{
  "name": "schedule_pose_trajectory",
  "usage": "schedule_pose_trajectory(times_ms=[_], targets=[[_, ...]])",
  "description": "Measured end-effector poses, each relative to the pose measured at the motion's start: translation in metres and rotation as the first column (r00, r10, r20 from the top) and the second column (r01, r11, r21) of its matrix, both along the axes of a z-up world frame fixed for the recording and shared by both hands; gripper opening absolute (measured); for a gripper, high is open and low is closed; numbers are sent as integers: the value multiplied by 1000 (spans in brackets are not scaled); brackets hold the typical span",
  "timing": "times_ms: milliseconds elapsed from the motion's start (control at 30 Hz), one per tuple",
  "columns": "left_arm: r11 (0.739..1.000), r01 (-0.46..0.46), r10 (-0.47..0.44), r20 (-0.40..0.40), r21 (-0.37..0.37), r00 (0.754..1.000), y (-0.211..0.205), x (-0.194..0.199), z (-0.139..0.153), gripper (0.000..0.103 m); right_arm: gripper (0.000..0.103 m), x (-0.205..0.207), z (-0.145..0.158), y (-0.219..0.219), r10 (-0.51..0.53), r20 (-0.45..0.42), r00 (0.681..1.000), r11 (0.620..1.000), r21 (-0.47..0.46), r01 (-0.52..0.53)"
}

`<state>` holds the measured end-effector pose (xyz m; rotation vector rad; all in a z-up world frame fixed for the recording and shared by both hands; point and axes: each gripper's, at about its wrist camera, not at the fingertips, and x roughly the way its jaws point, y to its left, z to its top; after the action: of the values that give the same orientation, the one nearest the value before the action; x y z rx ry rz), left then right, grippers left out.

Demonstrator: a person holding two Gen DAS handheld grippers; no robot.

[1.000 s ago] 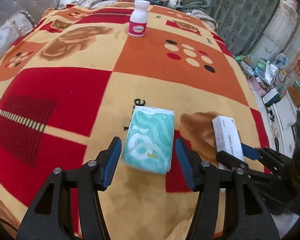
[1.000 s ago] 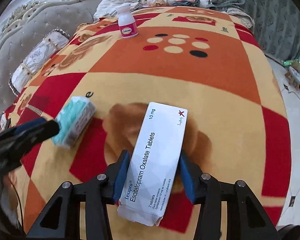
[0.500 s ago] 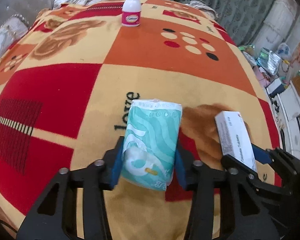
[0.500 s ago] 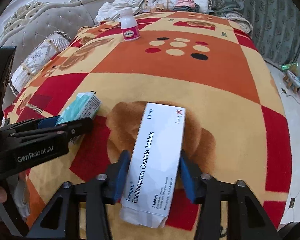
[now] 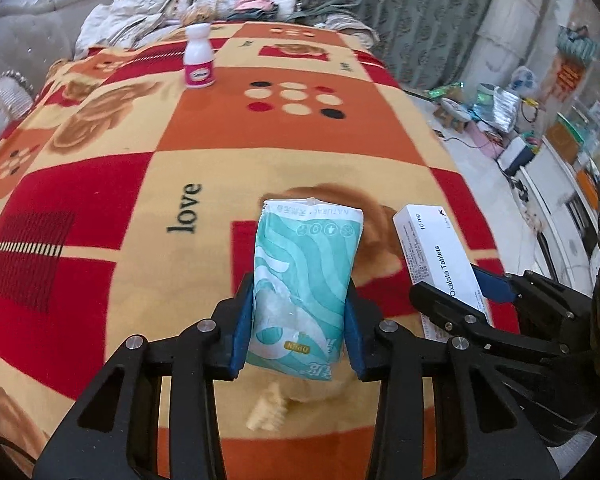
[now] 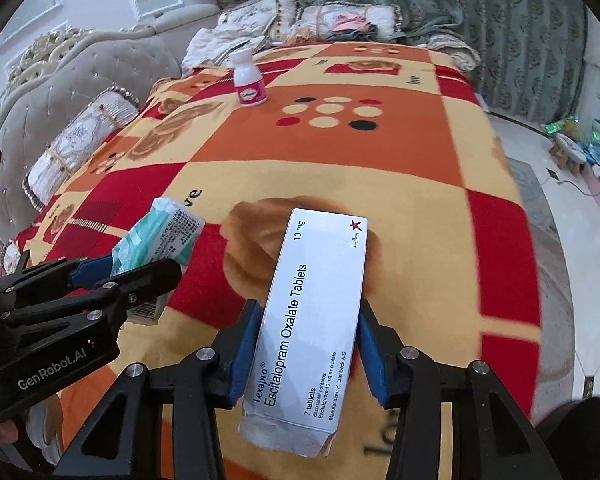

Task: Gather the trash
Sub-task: 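Carry the tablet box and tissue pack over the black bin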

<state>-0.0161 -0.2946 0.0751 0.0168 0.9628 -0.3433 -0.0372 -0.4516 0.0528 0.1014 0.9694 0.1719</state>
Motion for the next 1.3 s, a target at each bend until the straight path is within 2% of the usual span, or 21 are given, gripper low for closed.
schedule_pose_trajectory(times_ms=[300, 767, 1300], targets=[[997, 78, -79, 35, 8, 996, -31, -36, 11, 37, 46, -43, 9, -29, -83, 17, 996, 997, -7, 83], [977, 211, -211, 66, 14, 975, -88, -87, 22, 37, 46, -109, 15, -88, -227, 21, 974, 974, -2, 228], [952, 306, -306, 27, -26, 952, -124, -111, 23, 37, 46, -150, 18, -126, -314, 26, 949, 949, 7, 314]])
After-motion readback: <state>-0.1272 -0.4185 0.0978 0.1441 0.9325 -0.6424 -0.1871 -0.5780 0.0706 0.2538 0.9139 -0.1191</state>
